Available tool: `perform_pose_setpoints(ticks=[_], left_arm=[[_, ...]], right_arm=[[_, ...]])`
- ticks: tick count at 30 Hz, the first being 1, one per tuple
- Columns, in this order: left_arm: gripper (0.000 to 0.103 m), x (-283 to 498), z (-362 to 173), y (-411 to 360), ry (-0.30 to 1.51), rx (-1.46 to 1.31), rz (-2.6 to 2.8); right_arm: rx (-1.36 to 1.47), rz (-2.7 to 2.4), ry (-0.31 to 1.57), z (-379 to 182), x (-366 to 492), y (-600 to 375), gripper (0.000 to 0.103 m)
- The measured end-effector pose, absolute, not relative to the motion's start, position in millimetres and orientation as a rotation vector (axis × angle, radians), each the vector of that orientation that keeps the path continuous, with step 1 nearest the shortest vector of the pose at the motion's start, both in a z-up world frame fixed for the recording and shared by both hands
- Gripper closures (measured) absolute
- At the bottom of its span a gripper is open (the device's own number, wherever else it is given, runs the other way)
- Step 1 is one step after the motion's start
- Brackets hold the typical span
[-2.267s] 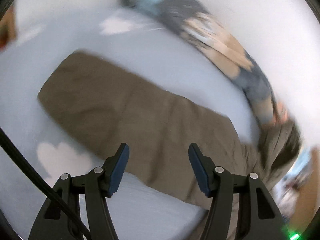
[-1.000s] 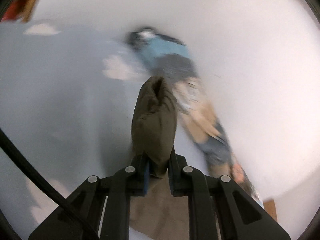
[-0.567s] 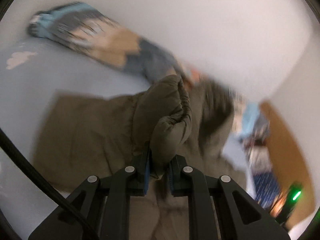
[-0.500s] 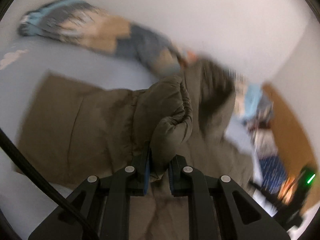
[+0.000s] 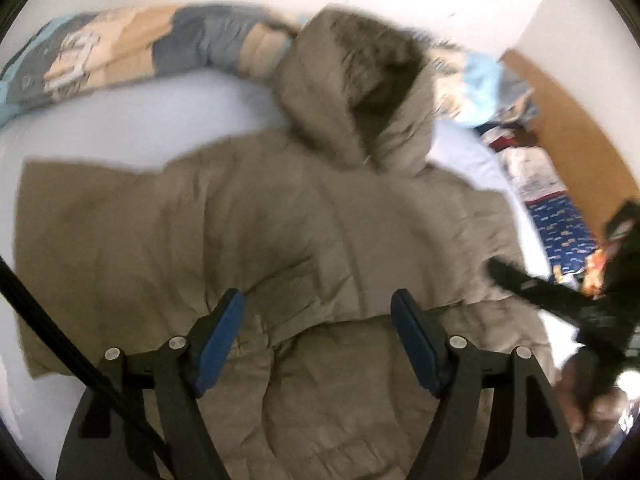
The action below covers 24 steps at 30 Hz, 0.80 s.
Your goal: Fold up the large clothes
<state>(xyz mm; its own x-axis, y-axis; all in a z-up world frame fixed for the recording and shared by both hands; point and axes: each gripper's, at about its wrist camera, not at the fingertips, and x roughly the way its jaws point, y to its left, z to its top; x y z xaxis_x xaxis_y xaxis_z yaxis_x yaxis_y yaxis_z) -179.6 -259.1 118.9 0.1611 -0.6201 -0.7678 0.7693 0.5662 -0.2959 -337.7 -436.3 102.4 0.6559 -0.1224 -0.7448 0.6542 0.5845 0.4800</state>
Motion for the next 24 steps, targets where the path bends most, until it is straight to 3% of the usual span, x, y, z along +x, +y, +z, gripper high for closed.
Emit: perform_pose_setpoints(ticks=[6, 16, 22, 24], left_arm=[[0.027, -124, 147, -191, 0.891, 0.052, -0.786], [0.027, -27, 72, -90, 1.191, -0.217, -0.422], [0.027, -35, 62, -103, 1.247, -0.245, -0.504], [0.027, -40, 64, -112, 1.234, -0.224, -0.513]], right_arm=[[0.918, -0.384, 0.693, 100, -330, -421, 0.048], [1.024, -0.211, 0.73, 89, -255, -379, 0.048], [1.055, -0.194, 0.8, 65, -214, -374, 0.048], [1.051, -0.185, 0.797, 62, -206, -371, 0.077]])
